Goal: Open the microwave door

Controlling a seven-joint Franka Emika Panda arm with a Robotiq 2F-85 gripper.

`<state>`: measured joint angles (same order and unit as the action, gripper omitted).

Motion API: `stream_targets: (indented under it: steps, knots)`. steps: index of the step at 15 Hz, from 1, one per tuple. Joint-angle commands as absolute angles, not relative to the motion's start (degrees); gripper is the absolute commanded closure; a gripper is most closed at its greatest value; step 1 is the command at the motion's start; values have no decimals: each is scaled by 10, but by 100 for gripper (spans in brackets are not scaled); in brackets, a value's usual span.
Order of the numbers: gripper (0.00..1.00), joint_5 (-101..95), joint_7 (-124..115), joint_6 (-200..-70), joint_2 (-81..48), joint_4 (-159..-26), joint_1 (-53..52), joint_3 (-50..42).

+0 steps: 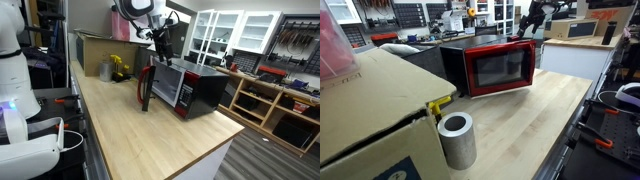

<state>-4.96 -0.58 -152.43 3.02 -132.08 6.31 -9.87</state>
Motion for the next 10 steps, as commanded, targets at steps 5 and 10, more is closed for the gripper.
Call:
stream_targets:
  steps: [5,10]
  knots:
    - [0,36,-43,-1428,-85,-1191,66,-76]
    - [0,108,-38,-1360,-113,-1149,72,-65]
